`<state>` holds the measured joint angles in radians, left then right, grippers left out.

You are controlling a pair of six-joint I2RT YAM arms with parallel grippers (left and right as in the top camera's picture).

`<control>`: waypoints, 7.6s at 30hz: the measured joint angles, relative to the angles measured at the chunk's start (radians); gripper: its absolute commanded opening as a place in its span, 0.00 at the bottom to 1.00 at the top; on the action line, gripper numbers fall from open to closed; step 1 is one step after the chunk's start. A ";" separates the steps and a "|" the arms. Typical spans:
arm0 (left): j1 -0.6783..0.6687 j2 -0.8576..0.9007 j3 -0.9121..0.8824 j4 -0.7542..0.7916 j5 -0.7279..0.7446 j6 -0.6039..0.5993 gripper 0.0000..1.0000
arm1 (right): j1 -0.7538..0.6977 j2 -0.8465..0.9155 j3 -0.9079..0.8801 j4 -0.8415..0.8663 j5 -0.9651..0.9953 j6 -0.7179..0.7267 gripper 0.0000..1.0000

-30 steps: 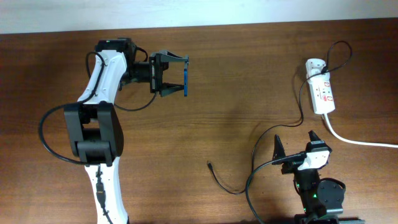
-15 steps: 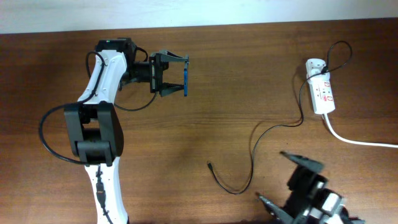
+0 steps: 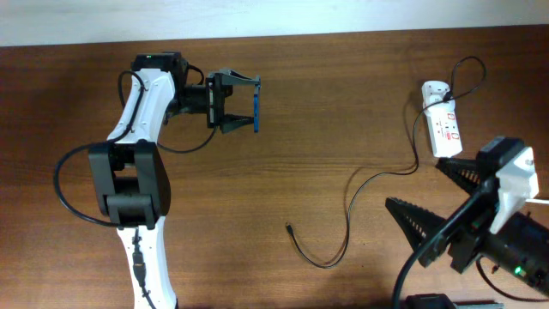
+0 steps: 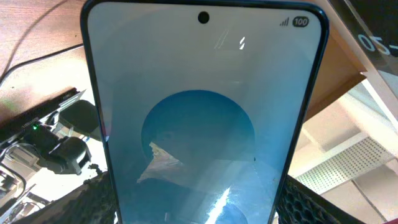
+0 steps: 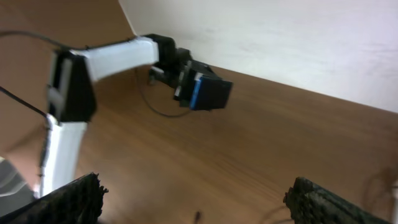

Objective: Plug charger to phone and switch on socket

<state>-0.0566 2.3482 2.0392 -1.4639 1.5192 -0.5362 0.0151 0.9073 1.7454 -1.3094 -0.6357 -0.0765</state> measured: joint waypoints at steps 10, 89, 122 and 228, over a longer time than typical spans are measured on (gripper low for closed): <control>-0.002 0.000 0.000 -0.018 0.000 0.000 0.79 | 0.487 0.481 0.040 -0.170 0.635 0.418 0.90; 0.001 0.000 0.002 0.017 -0.068 -0.105 0.94 | 0.540 1.013 0.207 0.297 0.775 1.550 0.15; -0.003 0.000 0.003 0.066 -0.063 -0.202 0.09 | 0.595 1.003 0.207 0.330 0.661 2.074 0.04; 0.004 -0.332 0.015 0.212 -1.075 0.538 0.00 | 0.682 0.983 -0.641 0.454 0.253 0.541 0.07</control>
<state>-0.0528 2.0163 2.0544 -1.2514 0.4438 0.0021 0.6968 1.8908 1.1042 -0.8551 -0.3824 0.4641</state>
